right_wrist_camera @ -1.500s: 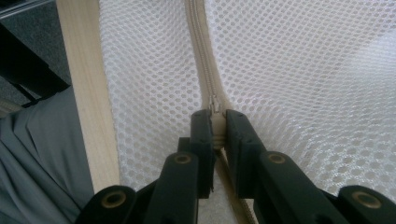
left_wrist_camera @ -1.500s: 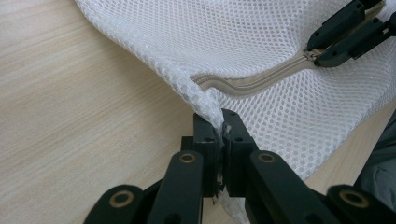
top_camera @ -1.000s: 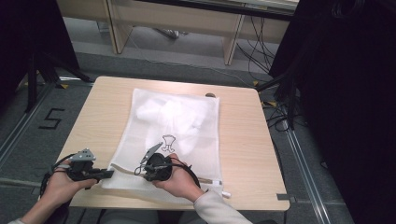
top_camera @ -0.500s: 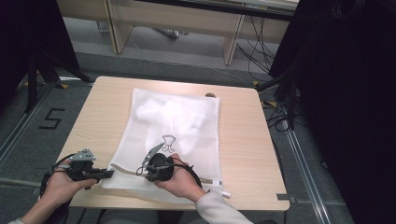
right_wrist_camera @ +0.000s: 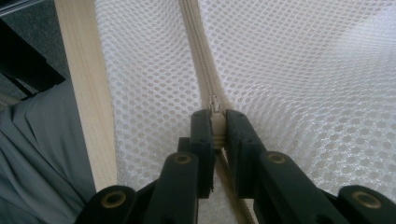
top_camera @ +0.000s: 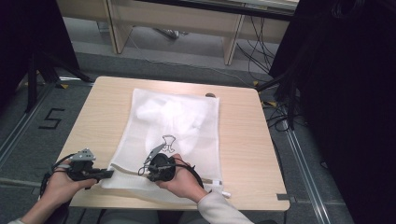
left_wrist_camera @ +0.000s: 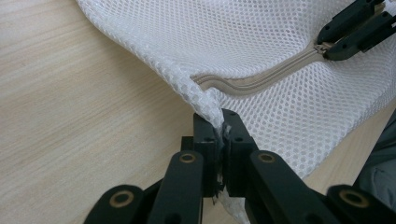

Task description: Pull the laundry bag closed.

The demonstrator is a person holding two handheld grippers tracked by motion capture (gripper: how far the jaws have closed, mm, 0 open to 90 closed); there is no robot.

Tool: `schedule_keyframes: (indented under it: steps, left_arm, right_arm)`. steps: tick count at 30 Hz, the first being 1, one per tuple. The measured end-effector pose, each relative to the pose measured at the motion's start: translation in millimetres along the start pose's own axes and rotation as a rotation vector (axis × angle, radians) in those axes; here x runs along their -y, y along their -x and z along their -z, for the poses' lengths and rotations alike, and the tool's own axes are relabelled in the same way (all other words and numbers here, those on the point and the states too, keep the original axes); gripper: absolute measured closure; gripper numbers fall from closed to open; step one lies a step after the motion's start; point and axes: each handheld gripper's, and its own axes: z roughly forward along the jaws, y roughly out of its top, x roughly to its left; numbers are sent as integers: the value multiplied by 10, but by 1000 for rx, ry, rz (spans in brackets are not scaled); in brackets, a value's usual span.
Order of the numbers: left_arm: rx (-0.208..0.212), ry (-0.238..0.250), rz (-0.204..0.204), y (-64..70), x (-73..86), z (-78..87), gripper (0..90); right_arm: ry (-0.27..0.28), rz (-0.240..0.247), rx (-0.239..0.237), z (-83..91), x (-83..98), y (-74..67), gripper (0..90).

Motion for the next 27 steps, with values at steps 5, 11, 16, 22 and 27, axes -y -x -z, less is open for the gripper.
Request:
schedule_keyframes:
  steps: [5,11,16,22,27]
  left_arm:
    - [3,-16,1,-12,-4,13,857]
    - [1,-18,2,-9,-3,9,857]
    - [-2,-31,-13,-20,-5,19,857]
    - [3,-18,3,-13,-2,10,857]
    - [0,-18,1,-13,-3,10,857]
  right_arm:
    - [-3,-8,9,20,22,13,824]
    - [-6,-11,7,32,43,21,824]
    - [-5,-14,1,43,47,25,823]
    - [-5,-12,13,59,60,35,824]
    - [-5,-17,13,87,76,43,824]
